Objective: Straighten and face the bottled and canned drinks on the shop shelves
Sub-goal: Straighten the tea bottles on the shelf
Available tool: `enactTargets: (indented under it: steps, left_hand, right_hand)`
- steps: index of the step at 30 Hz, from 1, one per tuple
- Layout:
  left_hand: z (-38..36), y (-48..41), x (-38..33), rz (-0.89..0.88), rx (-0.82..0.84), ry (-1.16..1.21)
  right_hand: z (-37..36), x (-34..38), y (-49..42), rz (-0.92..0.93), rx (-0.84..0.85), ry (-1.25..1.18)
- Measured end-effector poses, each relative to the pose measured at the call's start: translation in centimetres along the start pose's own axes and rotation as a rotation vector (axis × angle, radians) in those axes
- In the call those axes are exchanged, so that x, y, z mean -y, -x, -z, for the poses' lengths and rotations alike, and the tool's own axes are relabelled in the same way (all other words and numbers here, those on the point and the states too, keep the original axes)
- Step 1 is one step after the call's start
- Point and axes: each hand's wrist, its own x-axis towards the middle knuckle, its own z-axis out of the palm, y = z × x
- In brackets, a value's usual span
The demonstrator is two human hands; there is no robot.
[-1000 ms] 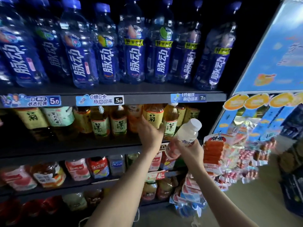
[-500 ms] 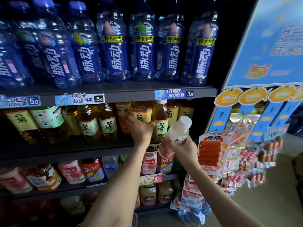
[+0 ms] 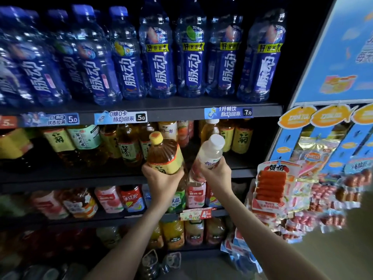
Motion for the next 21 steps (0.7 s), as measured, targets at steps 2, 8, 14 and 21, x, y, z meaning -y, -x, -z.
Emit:
enactTargets:
  steps: [2, 8, 14, 21]
  left_hand:
    - [1.2, -0.7, 0.2, 0.035, -0.028, 0.007]
    - [4.1, -2.6, 1.0, 0.056, -0.088, -0.021]
    - [5.5, -4.6, 1.5, 0.035, -0.108, 0.021]
    - [5.9, -6.2, 1.7, 0.036, -0.058, 0.011]
  right_hand:
    - [-1.0, 0.6, -0.3, 0.008, 0.021, 0.025]
    - [-4.7, 2.7, -2.6, 0.042, 0.071, 0.125]
    - [-8.0, 3.8, -5.6, -0.005, 0.045, 0.217]
    - [-8.6, 4.1, -6.2, -0.028, 0.064, 0.256]
